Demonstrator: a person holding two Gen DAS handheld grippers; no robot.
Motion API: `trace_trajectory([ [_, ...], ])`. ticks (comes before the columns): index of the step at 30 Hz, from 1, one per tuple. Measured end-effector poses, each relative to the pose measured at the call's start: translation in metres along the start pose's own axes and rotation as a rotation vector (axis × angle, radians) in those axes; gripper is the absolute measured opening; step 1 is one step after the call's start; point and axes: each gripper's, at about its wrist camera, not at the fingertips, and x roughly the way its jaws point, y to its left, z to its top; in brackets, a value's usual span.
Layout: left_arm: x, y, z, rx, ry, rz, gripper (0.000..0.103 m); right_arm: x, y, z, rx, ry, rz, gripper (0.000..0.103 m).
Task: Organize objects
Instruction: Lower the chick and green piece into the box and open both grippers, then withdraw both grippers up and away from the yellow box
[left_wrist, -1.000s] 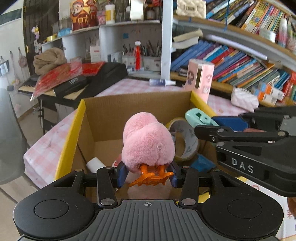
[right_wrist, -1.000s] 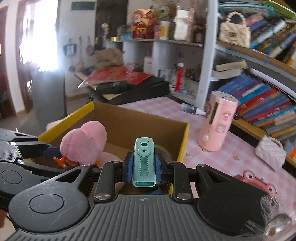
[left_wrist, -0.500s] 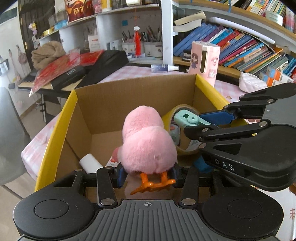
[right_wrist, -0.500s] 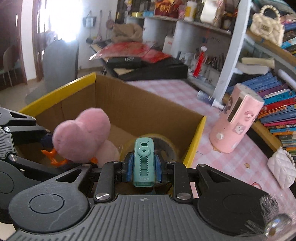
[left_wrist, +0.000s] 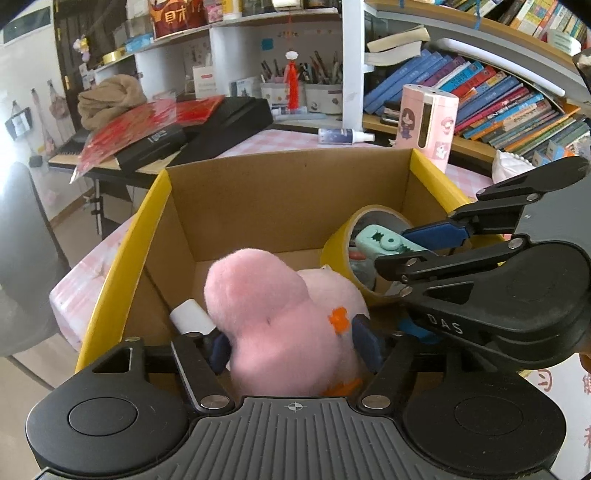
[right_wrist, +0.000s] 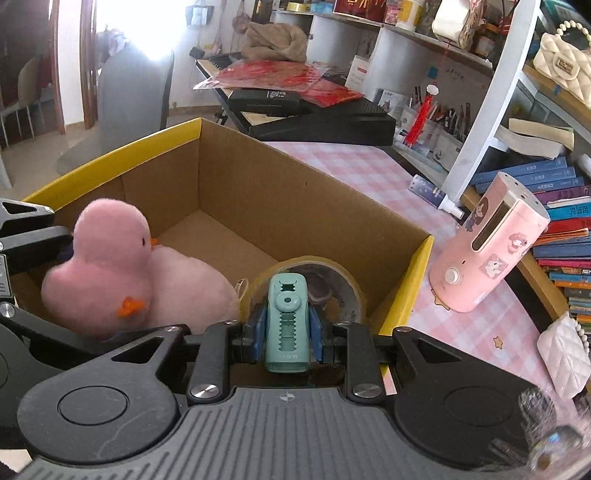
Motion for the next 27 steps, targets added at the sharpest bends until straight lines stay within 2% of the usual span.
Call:
trace_trajectory([
  [5, -0.003, 0.003, -0.001, -0.016, -0.010, 0.005, 0.078, 0.000, -0.001, 0.000, 0.006, -0.001, 0.000, 0.024],
  [10, -0.016, 0.007, -0.002, -0.039, -0.056, -0.005, 0.086, -0.012, -0.004, -0.002, 0.071, -0.039, -0.010, 0.024],
  [20, -0.060, 0.016, -0.010, -0.051, -0.176, -0.051, 0.093, -0.060, 0.006, -0.006, 0.205, -0.137, -0.073, 0.041],
  [27, -0.091, 0.019, -0.018, -0.042, -0.240, -0.082, 0.096, -0.108, 0.021, -0.021, 0.313, -0.211, -0.176, 0.049],
])
